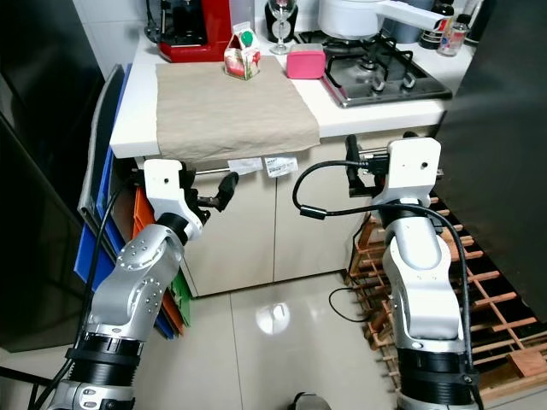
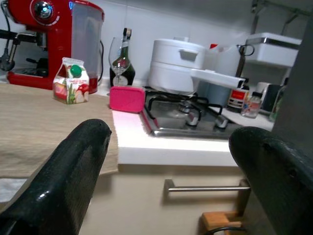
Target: Restocking fridge
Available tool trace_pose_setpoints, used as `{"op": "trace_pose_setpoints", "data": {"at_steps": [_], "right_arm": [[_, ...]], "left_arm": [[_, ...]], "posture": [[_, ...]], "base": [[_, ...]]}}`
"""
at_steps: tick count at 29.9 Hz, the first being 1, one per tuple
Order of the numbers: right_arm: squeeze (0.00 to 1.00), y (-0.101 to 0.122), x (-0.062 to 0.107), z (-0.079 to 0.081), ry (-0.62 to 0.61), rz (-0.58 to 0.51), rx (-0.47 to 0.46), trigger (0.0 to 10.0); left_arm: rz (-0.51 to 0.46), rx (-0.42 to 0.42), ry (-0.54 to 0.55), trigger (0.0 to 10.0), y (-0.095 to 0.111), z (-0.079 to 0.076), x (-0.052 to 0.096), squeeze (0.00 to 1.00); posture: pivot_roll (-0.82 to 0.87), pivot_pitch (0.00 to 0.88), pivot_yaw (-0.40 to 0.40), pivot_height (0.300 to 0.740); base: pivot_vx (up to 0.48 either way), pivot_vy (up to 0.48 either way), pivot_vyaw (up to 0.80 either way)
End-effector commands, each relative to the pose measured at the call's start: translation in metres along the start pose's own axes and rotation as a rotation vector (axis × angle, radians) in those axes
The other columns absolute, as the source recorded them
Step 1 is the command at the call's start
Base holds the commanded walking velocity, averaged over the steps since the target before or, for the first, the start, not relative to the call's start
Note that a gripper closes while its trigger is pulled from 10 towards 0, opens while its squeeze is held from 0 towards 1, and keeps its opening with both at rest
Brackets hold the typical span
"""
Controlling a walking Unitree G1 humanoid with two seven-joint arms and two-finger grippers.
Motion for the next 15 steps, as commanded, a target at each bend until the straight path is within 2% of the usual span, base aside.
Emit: {"op": "trace_pose_setpoints", "data": {"at_steps": [1,7,15], "right_arm": [[0.0,0.0101,-0.003,-0.0001,0.003,-0.028,0.005,10.0],[0.0,0.0092,0.0014,-0.0081,-0.013,-0.014,0.028,10.0],[0.0,0.0011,0.0019,0.0,0.01,0.021,0.026,10.0]], "left_arm": [[0.003,-0.006,-0.005,10.0,0.0004,-0.002,-0.0001,0.0],[0.011,0.006,-0.007,10.0,-0.004,-0.0059,0.0004,0.0],[0.01,0.015,0.014,10.0,-0.0041,-0.0028,0.0023,0.0]], "posture": [[-0.21,0.008,0.06,0.74],[-0.22,0.004,0.039,0.74],[-0.21,0.033,0.012,0.74]], "base": [[0.0,0.0,0.0],[0.0,0.0,0.0],[0.0,0.0,0.0]]}}
Point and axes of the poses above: a point about 5 cm out from each wrist's last joint towards the gripper, its own x axis pointing back from the gripper into the wrist, its own y axis along the axis of the wrist's last joint, z = x × y, the point moved 6 cm from there along -x, pointing out of the wrist towards the gripper, and after that the axes turned 15 degrees about -x, right-handed, at the moved point
